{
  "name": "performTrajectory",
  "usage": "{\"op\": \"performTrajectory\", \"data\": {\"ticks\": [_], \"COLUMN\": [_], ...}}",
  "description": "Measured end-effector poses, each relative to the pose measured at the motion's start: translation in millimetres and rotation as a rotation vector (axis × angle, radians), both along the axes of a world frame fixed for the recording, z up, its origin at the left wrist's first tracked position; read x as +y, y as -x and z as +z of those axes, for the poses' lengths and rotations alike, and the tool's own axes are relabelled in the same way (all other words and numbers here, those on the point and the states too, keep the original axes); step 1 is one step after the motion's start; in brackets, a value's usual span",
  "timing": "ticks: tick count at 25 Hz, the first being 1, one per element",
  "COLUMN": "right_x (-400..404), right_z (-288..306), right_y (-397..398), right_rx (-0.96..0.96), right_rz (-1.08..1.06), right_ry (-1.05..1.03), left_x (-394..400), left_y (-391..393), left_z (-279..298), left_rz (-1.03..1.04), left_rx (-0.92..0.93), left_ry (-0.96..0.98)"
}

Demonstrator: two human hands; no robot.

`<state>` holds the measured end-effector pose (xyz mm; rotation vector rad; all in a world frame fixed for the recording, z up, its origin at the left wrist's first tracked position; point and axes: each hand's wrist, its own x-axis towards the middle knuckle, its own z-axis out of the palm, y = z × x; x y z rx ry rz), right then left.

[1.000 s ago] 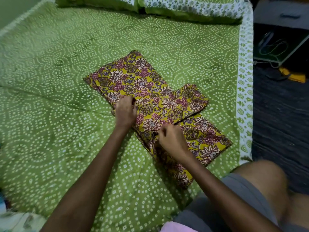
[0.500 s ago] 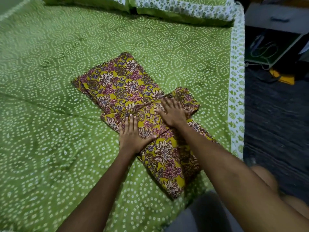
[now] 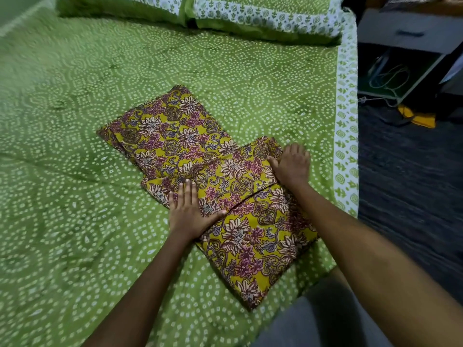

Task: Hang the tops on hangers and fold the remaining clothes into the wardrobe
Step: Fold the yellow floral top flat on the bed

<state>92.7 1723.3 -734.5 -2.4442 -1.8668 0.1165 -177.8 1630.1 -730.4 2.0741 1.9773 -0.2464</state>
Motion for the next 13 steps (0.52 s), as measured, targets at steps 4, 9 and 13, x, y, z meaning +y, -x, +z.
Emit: {"op": "performTrajectory", "data": {"ticks": [4,9,13], "right_x": [-11,-15,-45], "right_z": [17,43,11], "right_y": [-1,34,68], "right_rx": [0.301,0.911,0.537], "right_rz": [-0.257,-0.050,0.565], "right_ry": [0.032,-0.247,-0.096], "left_x": [6,6,6], "left_y": [0,1,0], "left_z": [2,5,8], "left_rz": [-0.014,-0.022,-0.017], "left_rx": [0.009,-0.023,-0.048], "left_ry": [0.075,0.099,0.113]}}
